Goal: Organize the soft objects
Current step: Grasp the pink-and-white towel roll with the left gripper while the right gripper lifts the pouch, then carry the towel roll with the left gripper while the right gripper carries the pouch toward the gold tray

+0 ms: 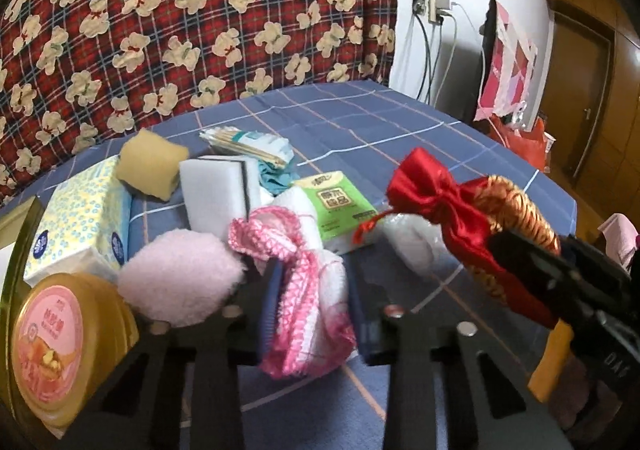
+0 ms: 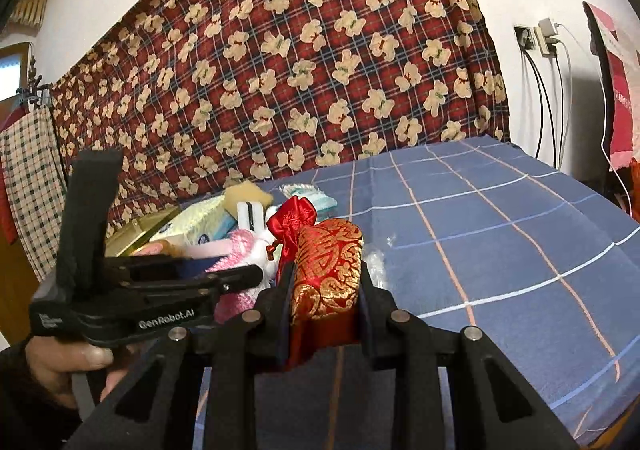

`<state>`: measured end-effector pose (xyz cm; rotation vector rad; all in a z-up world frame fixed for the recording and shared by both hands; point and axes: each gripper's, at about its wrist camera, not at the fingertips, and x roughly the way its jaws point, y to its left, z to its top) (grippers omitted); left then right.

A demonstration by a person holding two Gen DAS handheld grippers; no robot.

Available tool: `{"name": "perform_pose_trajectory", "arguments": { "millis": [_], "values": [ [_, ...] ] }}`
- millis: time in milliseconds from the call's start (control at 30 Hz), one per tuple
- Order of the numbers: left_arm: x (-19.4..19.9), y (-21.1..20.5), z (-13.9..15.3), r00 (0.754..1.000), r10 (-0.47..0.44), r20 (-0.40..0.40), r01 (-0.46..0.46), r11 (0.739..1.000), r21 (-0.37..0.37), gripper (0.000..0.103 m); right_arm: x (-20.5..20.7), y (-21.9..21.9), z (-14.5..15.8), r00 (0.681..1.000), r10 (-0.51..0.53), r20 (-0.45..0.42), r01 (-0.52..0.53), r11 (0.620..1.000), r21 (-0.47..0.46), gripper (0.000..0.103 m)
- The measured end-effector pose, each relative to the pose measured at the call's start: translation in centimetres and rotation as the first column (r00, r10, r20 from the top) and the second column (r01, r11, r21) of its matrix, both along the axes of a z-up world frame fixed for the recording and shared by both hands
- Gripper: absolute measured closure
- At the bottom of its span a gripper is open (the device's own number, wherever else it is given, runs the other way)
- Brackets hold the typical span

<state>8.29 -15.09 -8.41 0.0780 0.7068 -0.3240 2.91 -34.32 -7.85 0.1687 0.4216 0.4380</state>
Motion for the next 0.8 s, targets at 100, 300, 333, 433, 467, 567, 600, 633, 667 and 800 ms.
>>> {"name": "perform_pose_trajectory", "arguments": {
  "millis": [100,300,333,433,467,567,600,633,667,800],
  "values": [
    [-0.2,0.1,0.0,1.000,-0.002,0.015,0.002,1.000,-0.006,0.083,0.1,0.0,0.2,1.000,-0.010,0.011,0.010,1.000,0.013,0.074],
    [-0.7,1.3,0.9,0.996,0.016,0.083,-0.011,0.999,-0.052,0.084,0.6,0.2,0.7,1.000,-0.013,0.028,0.013,1.000,0.020,0.074],
    [-0.8,1.6,1.1,0.995,0.022,0.092,-0.016,0.998,-0.068,0.084,0.7,0.3,0.7,1.000,-0.011,0.030,0.010,1.000,0.020,0.074],
    [-1.0,2.1,1.5,0.993,0.028,0.117,-0.018,0.996,-0.083,0.084,1.3,0.9,1.3,0.999,-0.006,0.047,0.004,1.000,0.024,0.074],
    [-1.1,2.2,1.7,0.991,0.031,0.129,-0.020,0.996,-0.084,0.084,1.3,1.0,1.4,0.999,-0.003,0.054,0.001,1.000,0.028,0.074],
    [-1.5,2.9,2.2,0.986,0.047,0.160,-0.033,0.995,-0.092,0.084,1.8,1.4,2.0,0.997,0.002,0.072,-0.005,0.999,0.037,0.074],
    [-1.4,3.3,2.4,0.984,0.061,0.166,-0.046,0.994,-0.096,0.084,2.0,1.6,2.1,0.997,0.003,0.078,-0.006,0.999,0.041,0.074],
    [-1.5,3.5,2.5,0.983,0.068,0.170,-0.052,0.994,-0.098,0.084,2.3,1.8,2.3,0.997,0.005,0.081,-0.009,0.999,0.045,0.074],
    [-1.5,3.7,2.6,0.982,0.073,0.176,-0.056,0.994,-0.098,0.084,2.4,2.0,2.5,0.997,0.008,0.082,-0.013,0.999,0.049,0.074],
    [-1.8,4.4,2.9,0.972,0.099,0.214,-0.082,0.993,-0.088,0.084,3.2,3.0,3.4,0.995,0.016,0.096,-0.021,0.999,0.046,0.074]
  ]
}}
